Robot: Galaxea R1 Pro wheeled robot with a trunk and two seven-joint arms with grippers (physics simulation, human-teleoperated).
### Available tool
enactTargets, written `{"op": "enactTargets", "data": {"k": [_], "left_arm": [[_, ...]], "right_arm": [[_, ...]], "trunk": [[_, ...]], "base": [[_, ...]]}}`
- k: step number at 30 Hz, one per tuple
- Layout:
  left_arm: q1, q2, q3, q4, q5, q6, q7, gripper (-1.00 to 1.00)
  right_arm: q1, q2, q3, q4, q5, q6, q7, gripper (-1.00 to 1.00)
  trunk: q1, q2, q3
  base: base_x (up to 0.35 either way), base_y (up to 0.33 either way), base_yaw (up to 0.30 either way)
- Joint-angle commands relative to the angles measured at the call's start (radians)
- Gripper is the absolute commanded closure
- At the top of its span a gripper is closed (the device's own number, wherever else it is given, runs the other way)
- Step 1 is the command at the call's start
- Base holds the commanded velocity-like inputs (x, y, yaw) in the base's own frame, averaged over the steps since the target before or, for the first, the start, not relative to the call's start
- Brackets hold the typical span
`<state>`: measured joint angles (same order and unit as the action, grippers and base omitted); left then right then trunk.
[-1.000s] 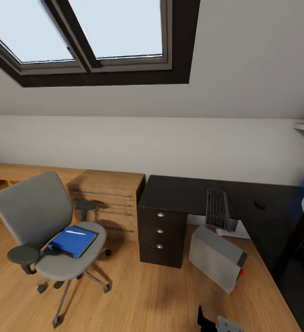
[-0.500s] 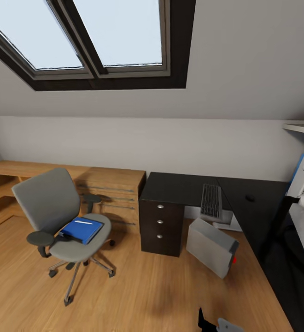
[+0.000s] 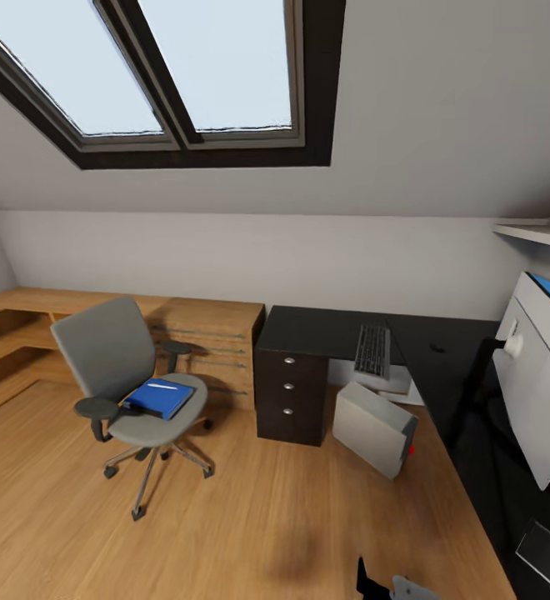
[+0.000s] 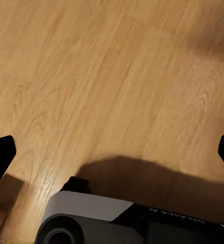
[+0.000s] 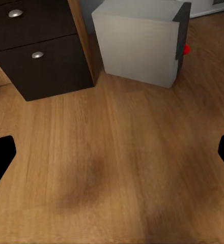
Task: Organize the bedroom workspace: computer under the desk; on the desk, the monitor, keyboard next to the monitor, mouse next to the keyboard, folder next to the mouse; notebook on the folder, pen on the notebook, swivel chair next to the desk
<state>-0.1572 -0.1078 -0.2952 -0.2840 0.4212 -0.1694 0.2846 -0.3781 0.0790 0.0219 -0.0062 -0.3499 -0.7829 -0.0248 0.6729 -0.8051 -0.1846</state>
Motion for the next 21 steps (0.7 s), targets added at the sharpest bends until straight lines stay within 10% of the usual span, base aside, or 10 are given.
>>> {"op": "enactTargets", "data": {"k": [1,11,21], "left_arm": [[-0.001,0.0,-0.009,0.0,0.008,-0.004,0.006,-1.0],[-0.001,0.0,-0.009,-0.153,0.008,-0.037,0.004,-1.0],[-0.001,0.011,-0.009,-0.481,0.007,0.118,0.03,-1.0]], "right_arm": [[-0.001,0.0,0.003,0.0,-0.002,-0.003,-0.003,-1.0],[-0.001,0.001,0.049,-0.337,0.088,0.09,-0.01,-1.0],[0.0,-0.023,0.043,-0.809,0.091,0.716,-0.034,-1.0]], "trunk": [[-0.004,0.006,0.002],[-0.043,0.076,0.033],[-0.073,0.132,0.058]], "base": [[-0.341,0.0,0.0],[-0.088,0.0,0.0],[-0.002,0.0,0.0]]}}
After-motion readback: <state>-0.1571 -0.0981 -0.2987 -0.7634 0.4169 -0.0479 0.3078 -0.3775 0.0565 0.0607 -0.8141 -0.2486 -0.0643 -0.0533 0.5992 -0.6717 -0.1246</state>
